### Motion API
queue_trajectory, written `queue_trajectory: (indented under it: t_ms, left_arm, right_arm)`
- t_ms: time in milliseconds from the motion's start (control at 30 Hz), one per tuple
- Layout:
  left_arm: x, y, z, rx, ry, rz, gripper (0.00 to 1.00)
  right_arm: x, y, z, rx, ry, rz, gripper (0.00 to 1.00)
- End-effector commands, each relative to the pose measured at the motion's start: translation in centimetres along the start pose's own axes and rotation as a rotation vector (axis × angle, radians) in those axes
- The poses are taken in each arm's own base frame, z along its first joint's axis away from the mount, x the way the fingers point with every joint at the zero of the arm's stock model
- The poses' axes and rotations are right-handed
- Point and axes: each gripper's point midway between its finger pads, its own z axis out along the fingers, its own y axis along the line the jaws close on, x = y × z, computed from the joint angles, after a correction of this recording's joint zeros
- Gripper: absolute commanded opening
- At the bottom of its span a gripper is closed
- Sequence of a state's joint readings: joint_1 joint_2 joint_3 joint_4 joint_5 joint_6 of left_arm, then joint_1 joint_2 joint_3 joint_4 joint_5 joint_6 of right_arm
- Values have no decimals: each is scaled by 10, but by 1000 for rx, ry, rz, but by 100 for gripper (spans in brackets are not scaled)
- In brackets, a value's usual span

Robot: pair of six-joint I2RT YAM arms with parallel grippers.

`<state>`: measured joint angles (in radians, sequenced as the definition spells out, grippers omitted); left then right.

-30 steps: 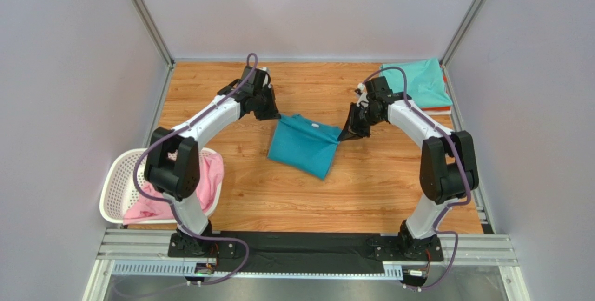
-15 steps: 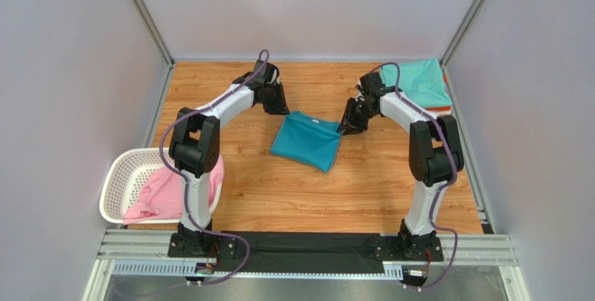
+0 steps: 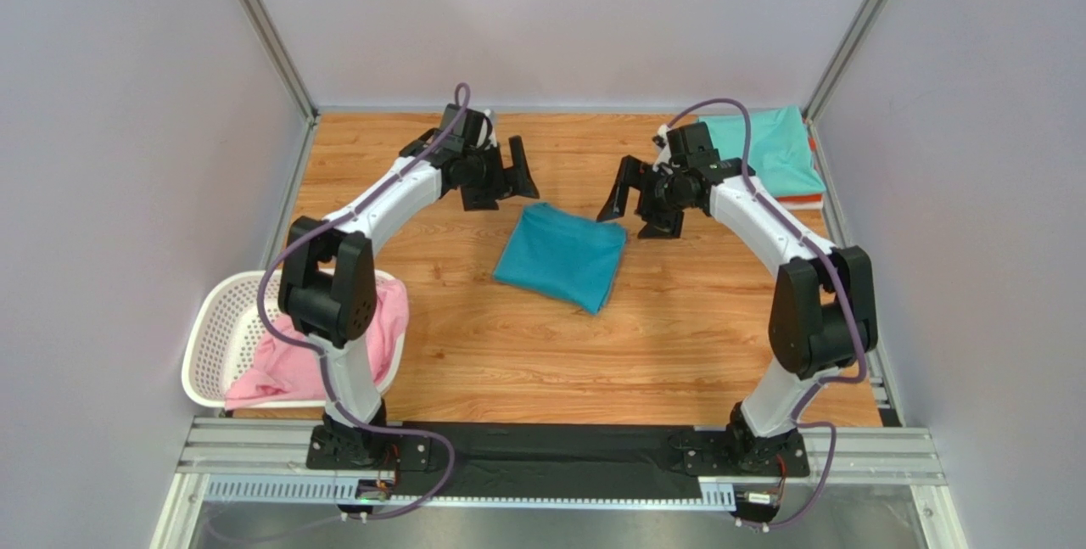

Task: Fold and stack the t-shirts
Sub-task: Fold the tshirt

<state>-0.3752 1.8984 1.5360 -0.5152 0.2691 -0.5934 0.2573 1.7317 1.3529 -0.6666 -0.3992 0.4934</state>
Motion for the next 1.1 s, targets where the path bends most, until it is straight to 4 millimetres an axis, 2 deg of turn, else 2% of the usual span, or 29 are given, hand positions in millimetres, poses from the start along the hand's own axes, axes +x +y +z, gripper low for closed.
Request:
queue_trajectory:
  t_ms: [0, 100, 167, 300, 367, 467, 567, 600, 667, 867, 1067]
  left_arm:
    - [-5, -31, -28, 104, -60, 41, 100]
    - [4, -44, -21, 191, -12, 41, 100]
    - [3, -47, -15, 203, 1, 34, 100]
    - [7, -45, 10, 214, 56, 6, 100]
    - [2, -50, 18, 243, 60, 11, 100]
    - [3, -51, 43, 284, 91, -6, 100]
    - [1, -51, 58, 302, 98, -16, 100]
    - [1, -51, 63, 300, 101, -16, 100]
    - [-6, -53, 67, 305, 92, -16, 100]
    - [-3, -38, 96, 262, 122, -46, 100]
    - [9, -14, 104, 166, 147, -66, 100]
  right_arm:
    - [13, 35, -4, -121, -9, -68, 100]
    - [15, 43, 5, -141, 0, -72, 100]
    - [9, 47, 12, -152, -2, -79, 100]
    - [0, 45, 28, -142, 6, -91, 100]
    - [-4, 40, 38, -119, 13, -90, 100]
    - [-11, 32, 51, -82, 12, -92, 100]
    - [-19, 22, 63, -49, 16, -84, 100]
    - [-18, 15, 70, -33, 28, -79, 100]
    - [-25, 9, 73, -13, 24, -82, 100]
    - [-30, -16, 92, 45, 35, -71, 100]
    - [-28, -38, 105, 101, 51, -60, 100]
